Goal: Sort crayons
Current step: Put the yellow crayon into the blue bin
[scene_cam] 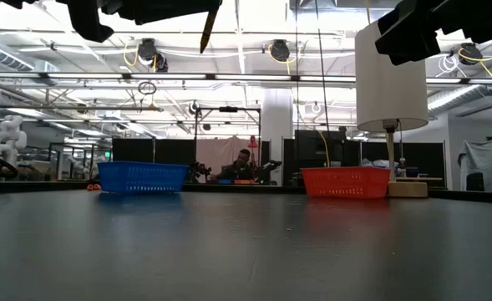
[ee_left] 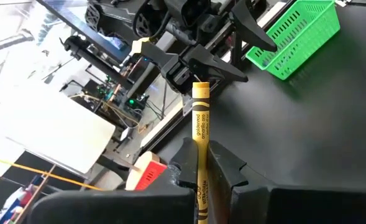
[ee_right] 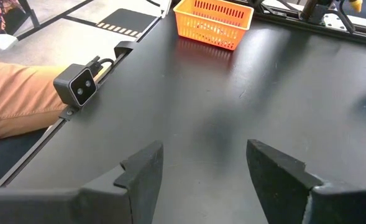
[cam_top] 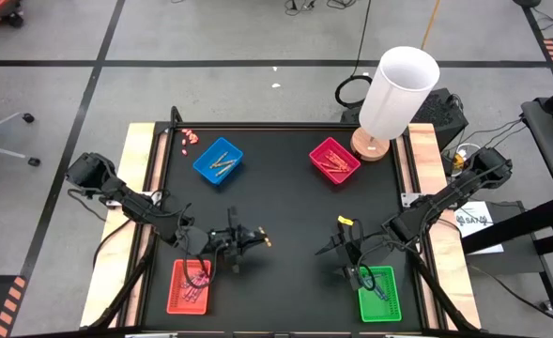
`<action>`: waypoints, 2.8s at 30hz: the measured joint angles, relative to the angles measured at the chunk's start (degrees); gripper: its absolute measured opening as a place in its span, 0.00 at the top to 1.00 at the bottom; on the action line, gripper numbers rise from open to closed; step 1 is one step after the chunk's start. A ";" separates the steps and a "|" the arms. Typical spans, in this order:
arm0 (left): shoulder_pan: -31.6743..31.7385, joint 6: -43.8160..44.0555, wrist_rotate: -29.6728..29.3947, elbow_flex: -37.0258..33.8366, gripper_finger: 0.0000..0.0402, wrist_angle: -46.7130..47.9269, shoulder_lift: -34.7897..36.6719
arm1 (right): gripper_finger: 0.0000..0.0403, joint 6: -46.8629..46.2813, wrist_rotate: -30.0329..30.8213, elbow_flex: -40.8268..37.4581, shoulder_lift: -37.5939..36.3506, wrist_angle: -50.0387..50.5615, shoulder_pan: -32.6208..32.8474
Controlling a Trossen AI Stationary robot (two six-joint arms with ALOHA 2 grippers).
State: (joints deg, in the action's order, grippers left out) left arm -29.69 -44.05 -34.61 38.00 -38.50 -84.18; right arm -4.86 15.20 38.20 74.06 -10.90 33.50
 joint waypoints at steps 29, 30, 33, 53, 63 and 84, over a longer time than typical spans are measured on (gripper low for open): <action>0.00 32.18 0.30 0.02 0.98 -0.02 0.00 | 0.69 2.12 5.99 0.00 0.00 -1.07 0.37; 0.00 35.01 0.32 0.02 0.98 -0.02 0.00 | 0.71 2.13 5.99 0.00 0.00 -1.07 0.37; 0.00 42.51 0.37 0.02 0.98 -0.02 0.00 | 0.76 2.58 5.99 0.00 0.00 -1.22 0.37; 5.57 56.27 4.24 4.28 0.98 10.93 4.83 | 0.91 2.73 5.99 0.04 0.00 -1.25 0.37; 16.05 59.21 4.38 12.38 0.98 39.73 12.27 | 0.95 2.62 6.01 0.04 0.00 -0.96 0.37; 46.27 70.54 12.42 12.82 0.98 71.60 15.34 | 0.96 2.75 6.03 0.04 0.00 -0.87 0.37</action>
State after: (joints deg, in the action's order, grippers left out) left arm 16.57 26.50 -22.19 50.82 33.10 -68.84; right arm -2.11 21.23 38.24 74.06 -11.77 33.87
